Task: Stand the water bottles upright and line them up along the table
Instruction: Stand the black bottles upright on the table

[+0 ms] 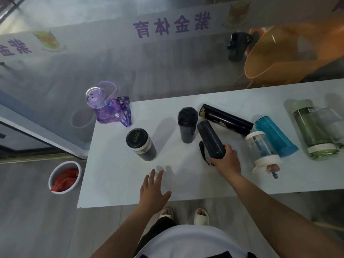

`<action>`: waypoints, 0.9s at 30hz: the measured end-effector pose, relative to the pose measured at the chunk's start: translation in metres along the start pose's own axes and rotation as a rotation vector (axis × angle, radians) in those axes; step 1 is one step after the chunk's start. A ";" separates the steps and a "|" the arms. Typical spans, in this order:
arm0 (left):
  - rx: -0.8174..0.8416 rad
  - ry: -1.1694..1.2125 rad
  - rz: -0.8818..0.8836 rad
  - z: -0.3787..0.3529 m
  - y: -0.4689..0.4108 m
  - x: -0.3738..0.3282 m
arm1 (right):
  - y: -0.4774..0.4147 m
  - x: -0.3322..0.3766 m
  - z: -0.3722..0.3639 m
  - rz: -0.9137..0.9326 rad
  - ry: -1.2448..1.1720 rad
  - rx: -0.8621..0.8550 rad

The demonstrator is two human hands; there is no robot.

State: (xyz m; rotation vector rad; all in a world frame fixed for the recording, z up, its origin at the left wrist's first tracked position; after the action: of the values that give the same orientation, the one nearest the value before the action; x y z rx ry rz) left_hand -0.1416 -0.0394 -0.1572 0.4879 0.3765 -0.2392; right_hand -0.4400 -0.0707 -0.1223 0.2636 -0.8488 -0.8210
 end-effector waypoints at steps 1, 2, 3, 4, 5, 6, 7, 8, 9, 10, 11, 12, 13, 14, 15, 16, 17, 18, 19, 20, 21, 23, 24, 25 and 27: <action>0.015 -0.013 -0.010 -0.001 -0.002 0.001 | 0.006 0.000 0.004 0.004 0.018 -0.017; 0.030 -0.026 -0.021 -0.002 -0.004 0.003 | 0.013 0.000 0.009 0.013 0.036 -0.041; 0.046 -0.037 -0.033 -0.002 -0.007 0.004 | 0.019 0.002 0.015 0.028 0.058 -0.072; 0.063 -0.048 -0.047 -0.003 -0.009 0.005 | 0.025 0.005 0.021 0.057 0.082 -0.107; 0.079 -0.058 -0.064 -0.003 -0.011 0.005 | 0.031 0.010 0.027 0.099 0.110 -0.146; 0.091 -0.067 -0.082 -0.003 -0.013 0.007 | 0.037 0.017 0.033 0.145 0.139 -0.181; 0.097 -0.074 -0.100 -0.003 -0.014 0.009 | 0.043 0.026 0.038 0.188 0.168 -0.211; 0.101 -0.083 -0.118 -0.002 -0.016 0.011 | 0.048 0.036 0.043 0.227 0.196 -0.233; 0.107 -0.095 -0.135 -0.001 -0.016 0.013 | 0.054 0.048 0.047 0.261 0.223 -0.248; 0.116 -0.108 -0.150 0.000 -0.016 0.015 | 0.059 0.060 0.049 0.283 0.245 -0.251; 0.127 -0.119 -0.165 -0.001 -0.017 0.018 | 0.065 0.071 0.051 0.291 0.274 -0.238; 0.142 -0.127 -0.179 -0.001 -0.017 0.020 | 0.070 0.081 0.050 0.294 0.315 -0.213; 0.156 -0.136 -0.195 -0.002 -0.016 0.022 | 0.076 0.090 0.047 0.295 0.366 -0.184; 0.172 -0.147 -0.212 -0.004 -0.015 0.024 | 0.081 0.096 0.042 0.296 0.416 -0.160; 0.186 -0.158 -0.227 -0.006 -0.014 0.026 | 0.087 0.101 0.036 0.299 0.458 -0.147; 0.197 -0.167 -0.242 -0.008 -0.012 0.029 | 0.093 0.103 0.030 0.301 0.486 -0.143; 0.200 -0.175 -0.250 -0.010 -0.011 0.030 | 0.097 0.104 0.026 0.303 0.500 -0.138; 0.200 -0.183 -0.257 -0.011 -0.011 0.031 | 0.101 0.103 0.022 0.301 0.497 -0.134; 0.200 -0.186 -0.267 -0.012 -0.010 0.032 | 0.105 0.102 0.017 0.290 0.487 -0.131; 0.198 -0.186 -0.278 -0.012 -0.010 0.032 | 0.108 0.101 0.013 0.281 0.476 -0.132; 0.198 -0.185 -0.287 -0.012 -0.009 0.033 | 0.111 0.101 0.010 0.280 0.472 -0.137; 0.205 -0.191 -0.306 -0.012 -0.008 0.033 | 0.117 0.101 0.004 0.297 0.476 -0.152; 0.214 -0.194 -0.319 -0.012 -0.007 0.033 | 0.119 0.101 0.001 0.308 0.477 -0.154; 0.221 -0.194 -0.331 -0.012 -0.006 0.034 | 0.122 0.101 -0.003 0.319 0.480 -0.151; 0.227 -0.190 -0.355 -0.012 -0.004 0.035 | 0.126 0.100 -0.009 0.328 0.477 -0.153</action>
State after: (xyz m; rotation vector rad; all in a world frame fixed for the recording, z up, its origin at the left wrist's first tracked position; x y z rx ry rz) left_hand -0.1147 -0.0415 -0.1833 0.6146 0.2482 -0.6730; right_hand -0.3276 -0.0606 -0.0080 0.1680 -0.3638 -0.4813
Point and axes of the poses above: each hand's wrist, its own y-axis away from the middle knuckle, its own z-axis out of the back of the hand, x = y × z, the point moved 6 cm from there along -y, towards the middle knuckle, and after that the axes turned 11 degrees about -z, right-handed, at the moved point
